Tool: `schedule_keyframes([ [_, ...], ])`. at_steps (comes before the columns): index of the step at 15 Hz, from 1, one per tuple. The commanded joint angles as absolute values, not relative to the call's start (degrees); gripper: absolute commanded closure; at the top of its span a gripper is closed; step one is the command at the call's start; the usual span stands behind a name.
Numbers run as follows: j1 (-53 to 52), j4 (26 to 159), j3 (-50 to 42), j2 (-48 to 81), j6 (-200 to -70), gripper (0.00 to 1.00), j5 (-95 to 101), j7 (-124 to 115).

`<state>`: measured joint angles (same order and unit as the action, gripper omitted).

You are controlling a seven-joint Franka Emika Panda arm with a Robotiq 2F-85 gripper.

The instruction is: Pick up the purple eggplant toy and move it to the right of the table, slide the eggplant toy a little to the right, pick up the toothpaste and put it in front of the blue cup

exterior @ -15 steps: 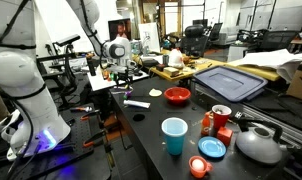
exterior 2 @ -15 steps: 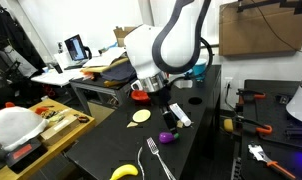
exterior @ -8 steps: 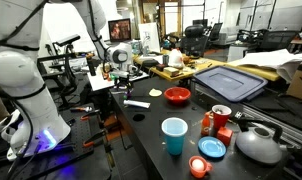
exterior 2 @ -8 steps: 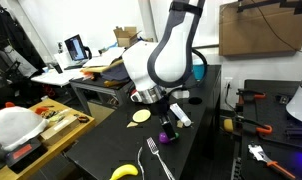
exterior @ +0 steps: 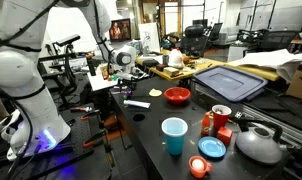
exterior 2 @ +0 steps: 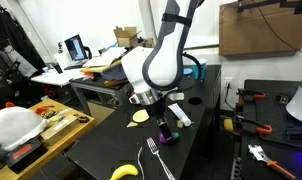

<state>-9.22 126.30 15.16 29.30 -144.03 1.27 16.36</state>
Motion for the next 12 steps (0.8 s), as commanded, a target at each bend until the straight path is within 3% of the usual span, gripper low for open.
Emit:
schedule_keyframes([
  [1, -8.3, 124.6, 15.8, 31.5, -144.4, 0.00, 0.8, 18.3],
  [4, -8.3, 123.7, 15.8, 32.9, -144.3, 0.00, 0.9, 18.1],
  [5, -8.3, 123.4, 15.9, 33.3, -144.4, 0.25, 0.8, 18.0],
  [7, -8.4, 122.9, 16.1, 34.0, -144.4, 0.34, 0.9, 18.0],
  [12, -8.7, 122.4, 15.7, 33.7, -144.2, 0.73, 1.3, 17.4],
])
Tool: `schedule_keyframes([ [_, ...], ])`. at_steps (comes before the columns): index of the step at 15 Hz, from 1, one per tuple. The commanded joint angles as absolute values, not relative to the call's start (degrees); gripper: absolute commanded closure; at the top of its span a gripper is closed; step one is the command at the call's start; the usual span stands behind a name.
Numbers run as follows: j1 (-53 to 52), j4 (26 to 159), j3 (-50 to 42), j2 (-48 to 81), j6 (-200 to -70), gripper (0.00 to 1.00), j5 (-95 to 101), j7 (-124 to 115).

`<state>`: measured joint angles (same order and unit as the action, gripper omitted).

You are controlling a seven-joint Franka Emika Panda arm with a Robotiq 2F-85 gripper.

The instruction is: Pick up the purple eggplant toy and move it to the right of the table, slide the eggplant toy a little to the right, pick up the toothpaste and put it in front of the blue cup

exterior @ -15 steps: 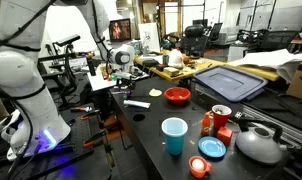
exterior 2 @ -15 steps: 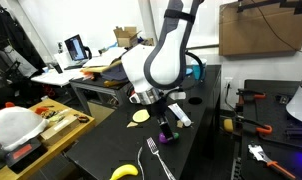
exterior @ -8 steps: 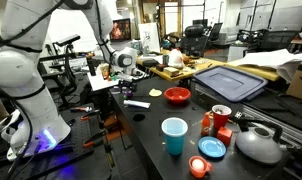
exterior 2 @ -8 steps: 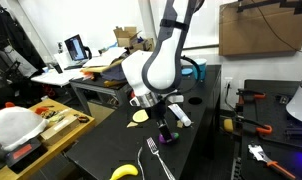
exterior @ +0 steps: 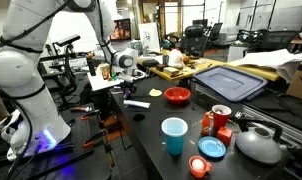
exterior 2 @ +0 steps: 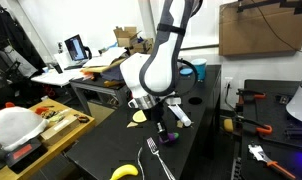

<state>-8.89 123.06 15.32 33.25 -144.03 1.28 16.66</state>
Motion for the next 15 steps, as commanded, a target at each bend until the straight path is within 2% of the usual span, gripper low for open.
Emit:
schedule_keyframes([
  [1, -8.8, 122.4, 15.6, 33.7, -144.2, 0.81, 1.4, 17.3],
  [8, -7.0, 125.3, 14.5, 27.9, -143.0, 0.83, 0.4, 15.9],
  [15, -0.8, 129.0, 10.7, 15.7, -142.1, 0.83, -4.2, 14.4],
])
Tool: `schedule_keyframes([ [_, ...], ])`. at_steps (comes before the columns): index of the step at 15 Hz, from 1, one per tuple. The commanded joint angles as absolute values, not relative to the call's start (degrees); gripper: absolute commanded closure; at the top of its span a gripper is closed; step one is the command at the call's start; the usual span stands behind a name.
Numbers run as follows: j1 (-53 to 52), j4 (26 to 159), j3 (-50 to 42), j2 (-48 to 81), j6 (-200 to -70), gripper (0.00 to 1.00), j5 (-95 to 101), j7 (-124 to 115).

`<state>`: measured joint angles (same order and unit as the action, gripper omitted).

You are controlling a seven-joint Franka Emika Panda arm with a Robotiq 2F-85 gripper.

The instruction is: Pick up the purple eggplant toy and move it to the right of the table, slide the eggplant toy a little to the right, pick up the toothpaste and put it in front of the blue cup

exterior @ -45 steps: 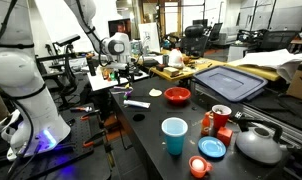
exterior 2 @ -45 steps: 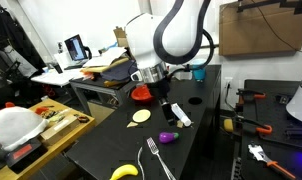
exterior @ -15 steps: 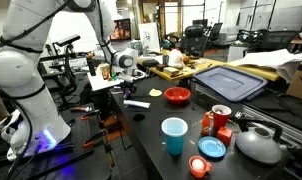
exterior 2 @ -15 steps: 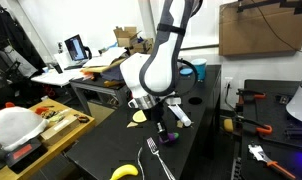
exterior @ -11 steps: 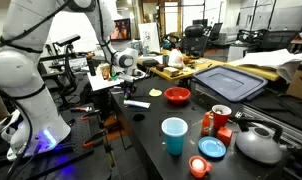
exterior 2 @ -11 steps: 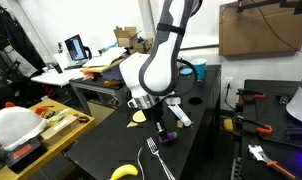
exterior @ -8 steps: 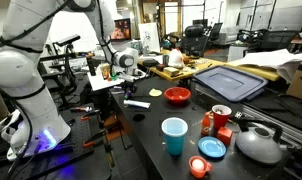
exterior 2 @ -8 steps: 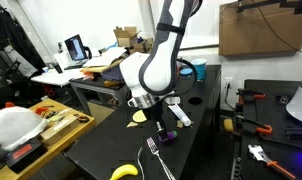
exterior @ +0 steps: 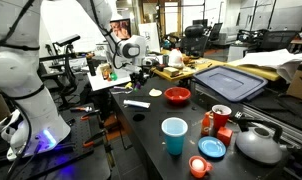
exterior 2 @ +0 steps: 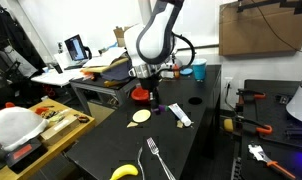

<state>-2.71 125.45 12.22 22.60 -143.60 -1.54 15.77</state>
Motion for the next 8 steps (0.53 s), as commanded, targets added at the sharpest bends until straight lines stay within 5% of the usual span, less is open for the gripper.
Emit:
schedule_keyframes([
  [1, -0.2, 129.7, 9.5, 13.9, -142.0, 0.83, -4.5, 13.8],
  [8, 3.3, 133.8, 1.5, 4.1, -141.6, 0.83, -5.9, 8.0],
])
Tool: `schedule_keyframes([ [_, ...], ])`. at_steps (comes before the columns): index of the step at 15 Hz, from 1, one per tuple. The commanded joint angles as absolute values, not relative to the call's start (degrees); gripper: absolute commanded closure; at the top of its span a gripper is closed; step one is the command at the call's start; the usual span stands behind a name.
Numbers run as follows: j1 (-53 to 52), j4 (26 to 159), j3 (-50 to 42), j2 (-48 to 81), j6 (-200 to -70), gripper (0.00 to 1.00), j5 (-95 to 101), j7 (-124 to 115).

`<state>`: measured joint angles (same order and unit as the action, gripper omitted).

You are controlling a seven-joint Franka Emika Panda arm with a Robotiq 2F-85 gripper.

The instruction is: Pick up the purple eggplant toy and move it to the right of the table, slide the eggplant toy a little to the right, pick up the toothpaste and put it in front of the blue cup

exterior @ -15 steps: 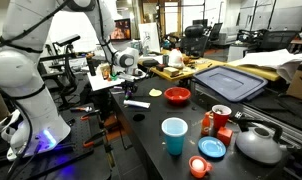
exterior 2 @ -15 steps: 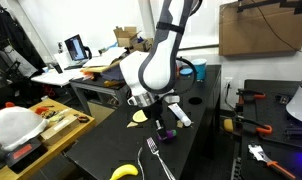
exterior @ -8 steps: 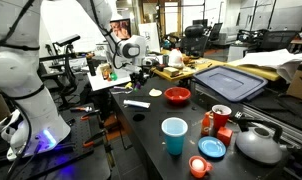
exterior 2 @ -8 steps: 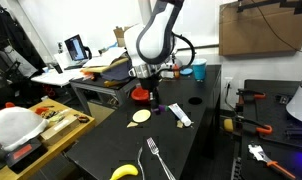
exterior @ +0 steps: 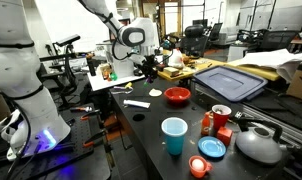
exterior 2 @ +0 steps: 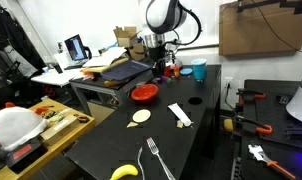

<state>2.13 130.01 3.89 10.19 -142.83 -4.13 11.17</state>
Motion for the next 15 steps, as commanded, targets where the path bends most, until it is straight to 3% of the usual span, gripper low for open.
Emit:
schedule_keyframes([
  [1, 3.7, 134.5, 0.4, 2.8, -141.9, 0.83, -6.0, 6.7],
  [15, 10.9, 139.8, -9.2, -7.9, -144.0, 0.83, -3.3, -19.0],
])
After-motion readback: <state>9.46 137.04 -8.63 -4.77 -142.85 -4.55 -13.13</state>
